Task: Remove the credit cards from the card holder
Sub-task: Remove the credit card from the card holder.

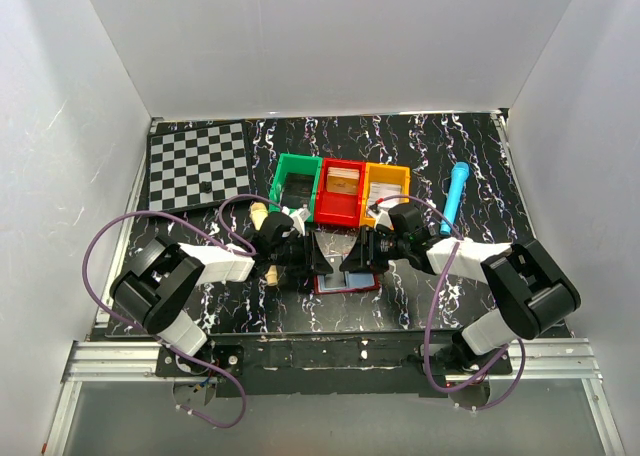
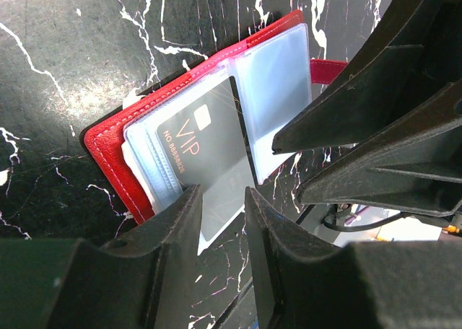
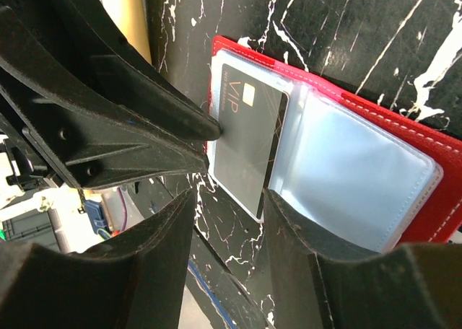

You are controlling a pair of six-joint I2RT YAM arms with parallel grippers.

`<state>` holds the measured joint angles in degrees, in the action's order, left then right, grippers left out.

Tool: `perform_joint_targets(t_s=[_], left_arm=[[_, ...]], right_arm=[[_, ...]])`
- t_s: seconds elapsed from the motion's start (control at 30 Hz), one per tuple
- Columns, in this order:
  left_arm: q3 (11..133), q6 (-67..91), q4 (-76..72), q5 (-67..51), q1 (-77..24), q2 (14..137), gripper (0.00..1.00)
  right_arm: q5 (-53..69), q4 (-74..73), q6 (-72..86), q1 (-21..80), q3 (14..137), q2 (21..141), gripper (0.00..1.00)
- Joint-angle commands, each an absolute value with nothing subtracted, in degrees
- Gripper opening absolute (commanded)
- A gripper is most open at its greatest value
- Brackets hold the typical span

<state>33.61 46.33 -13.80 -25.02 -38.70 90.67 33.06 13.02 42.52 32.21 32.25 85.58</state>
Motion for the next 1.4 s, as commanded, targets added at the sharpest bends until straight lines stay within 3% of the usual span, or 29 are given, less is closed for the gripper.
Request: perform_joint_targets(t_s=[0.0,0.27,1.37], left_arm=[[32.7,45.35,-13.18,-23.38,-38.5,90.44,0.31],[33.31,45.53,-12.92,-23.73,-38.5,87.1,0.43],[33.31,44.65,-9.93,-21.89,-38.5,88.86,0.41]], right_arm=[[34.89,16.61,43.42,32.08,34.1,86.48,0.51],[34.54,16.35,43.24,31.99,34.36,86.92,0.51],[34.02,16.26,43.33,32.08,35.33,88.94,0.51]])
